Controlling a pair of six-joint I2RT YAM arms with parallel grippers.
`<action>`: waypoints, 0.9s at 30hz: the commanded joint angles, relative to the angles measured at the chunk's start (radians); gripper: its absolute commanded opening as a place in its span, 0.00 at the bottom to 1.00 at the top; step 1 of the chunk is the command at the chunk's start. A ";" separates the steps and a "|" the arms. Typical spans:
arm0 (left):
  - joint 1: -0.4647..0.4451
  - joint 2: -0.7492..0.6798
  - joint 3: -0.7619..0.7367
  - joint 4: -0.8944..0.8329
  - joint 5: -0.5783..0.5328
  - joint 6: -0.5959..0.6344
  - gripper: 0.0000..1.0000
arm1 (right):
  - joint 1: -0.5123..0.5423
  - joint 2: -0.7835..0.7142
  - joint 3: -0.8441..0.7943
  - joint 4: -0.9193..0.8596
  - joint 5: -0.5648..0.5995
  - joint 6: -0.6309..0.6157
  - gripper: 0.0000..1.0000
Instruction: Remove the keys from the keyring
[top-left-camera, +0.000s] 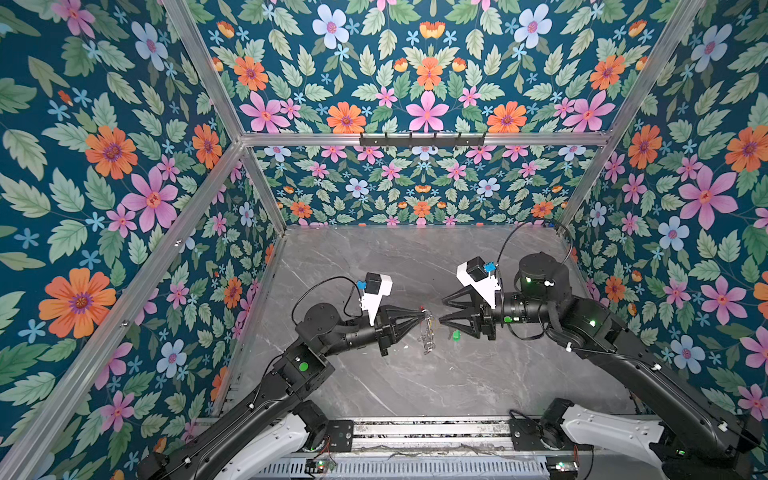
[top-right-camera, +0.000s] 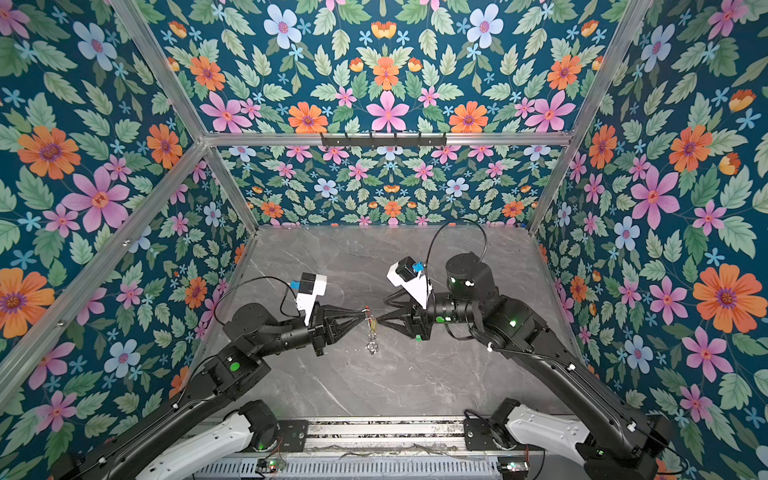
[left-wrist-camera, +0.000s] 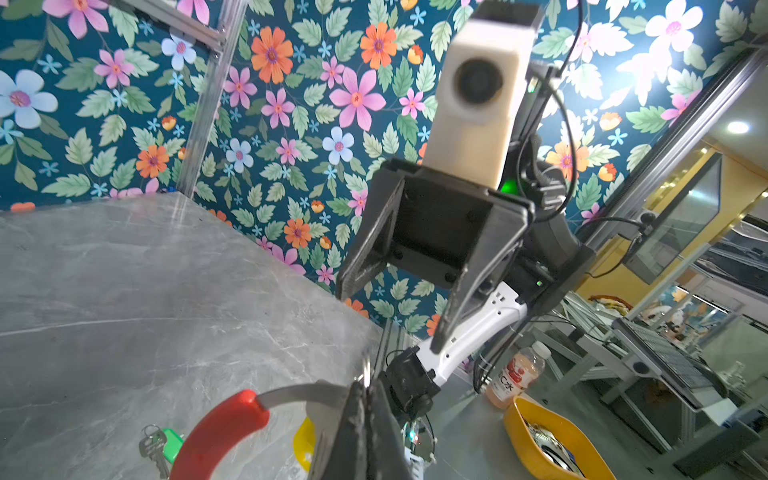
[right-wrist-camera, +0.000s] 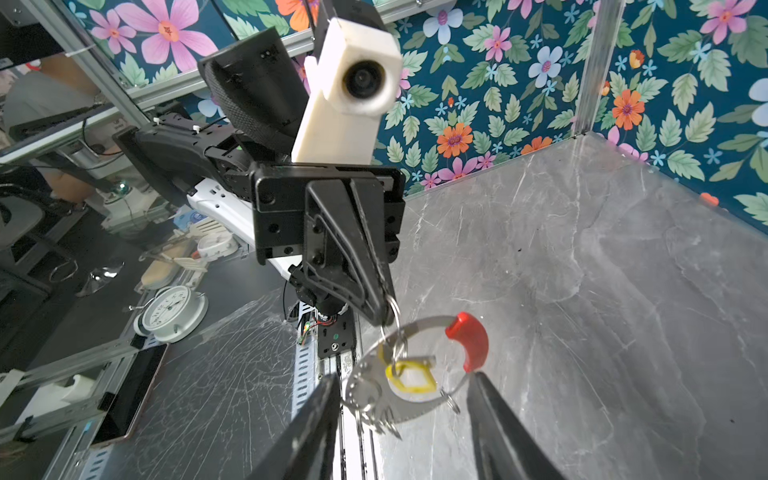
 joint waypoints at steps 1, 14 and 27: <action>0.000 -0.010 -0.025 0.147 -0.043 -0.027 0.00 | 0.001 -0.032 -0.082 0.217 0.055 0.075 0.53; 0.001 0.012 -0.041 0.256 0.030 -0.075 0.00 | 0.048 -0.044 -0.207 0.361 0.075 0.036 0.59; 0.000 0.024 -0.058 0.316 0.078 -0.100 0.00 | 0.048 -0.026 -0.198 0.349 -0.072 0.032 0.48</action>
